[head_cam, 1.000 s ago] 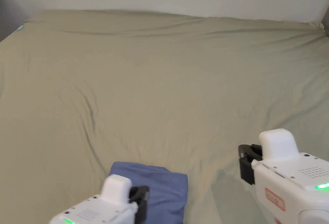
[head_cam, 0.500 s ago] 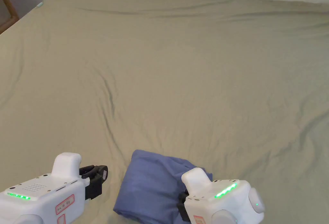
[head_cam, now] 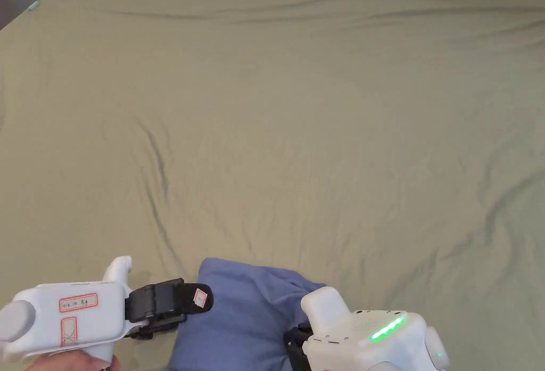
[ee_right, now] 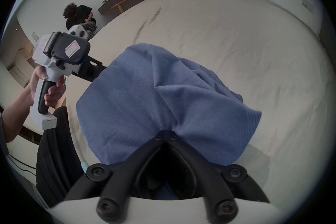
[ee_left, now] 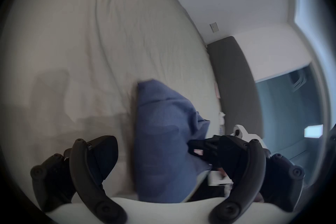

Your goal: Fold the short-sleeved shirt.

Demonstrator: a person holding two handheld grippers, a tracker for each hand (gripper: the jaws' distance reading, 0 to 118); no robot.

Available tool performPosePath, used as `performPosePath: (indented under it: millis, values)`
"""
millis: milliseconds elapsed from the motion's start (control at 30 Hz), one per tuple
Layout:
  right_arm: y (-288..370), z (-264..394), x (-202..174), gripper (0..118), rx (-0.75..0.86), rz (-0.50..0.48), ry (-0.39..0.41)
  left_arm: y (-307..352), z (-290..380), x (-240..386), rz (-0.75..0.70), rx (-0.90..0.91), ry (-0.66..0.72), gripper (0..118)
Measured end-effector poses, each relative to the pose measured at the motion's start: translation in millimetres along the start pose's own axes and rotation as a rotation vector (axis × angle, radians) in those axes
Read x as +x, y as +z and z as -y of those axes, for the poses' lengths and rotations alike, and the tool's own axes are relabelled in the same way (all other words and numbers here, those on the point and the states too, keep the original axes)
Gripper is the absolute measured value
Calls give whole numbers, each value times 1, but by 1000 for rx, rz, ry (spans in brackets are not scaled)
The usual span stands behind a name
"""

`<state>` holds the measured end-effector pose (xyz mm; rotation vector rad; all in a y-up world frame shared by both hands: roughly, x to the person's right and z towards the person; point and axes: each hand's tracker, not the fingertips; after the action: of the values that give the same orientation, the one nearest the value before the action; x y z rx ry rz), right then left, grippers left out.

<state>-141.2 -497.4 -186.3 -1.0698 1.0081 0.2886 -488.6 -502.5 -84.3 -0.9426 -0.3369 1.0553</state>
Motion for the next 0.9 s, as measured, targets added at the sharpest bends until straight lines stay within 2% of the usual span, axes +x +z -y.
performPosePath:
  millis: [67, 133, 167, 200, 267, 300, 333, 367, 500, 633, 700, 733, 800, 900]
  values:
    - [2, 0, -3, 2, 3, 3, 3, -17, -7, -21, 110, -77, 125, 109]
    - [1, 1, -2, 2, 5, 1, 5, -30, -10, -32, 294, -92, 242, 104]
    - [1, 1, -1, 2, 5, -1, 9, -38, -10, -29, 277, -107, 262, 100]
    - [1, 2, 0, 2, 5, -4, 11, -44, -10, -23, 219, -94, 206, 89]
    - [0, 1, 1, 2, 2, -10, 0, -52, -8, -14, 125, -96, 105, 28]
    - [1, 0, 1, 2, 0, -11, -5, -61, -6, -12, 10, -91, 91, 24]
    - [-1, -1, 1, 2, -6, -8, -9, -64, -3, -18, -39, -89, 95, 24]
    - [-1, 0, 0, 2, -4, -6, -10, -60, -2, -11, 64, -78, 126, 23]
    - [2, -2, -4, 2, -12, 10, 7, -65, 14, 32, -106, -43, -59, 22]
    - [24, -9, -11, 2, 7, 51, 97, -63, 10, 42, -195, -45, -91, 22]
    - [52, -16, -14, 2, 104, 86, 91, -60, 17, 59, -238, -48, -124, 22]
    - [68, -21, -15, 2, 139, 110, 86, -57, 22, 66, -255, -27, -154, 22]
    - [97, -29, -20, 2, 213, 220, 104, -54, 22, 68, -312, -42, -206, 22]
    - [138, -41, -27, 2, 287, 323, 114, -53, 36, 91, -532, -27, -347, 22]
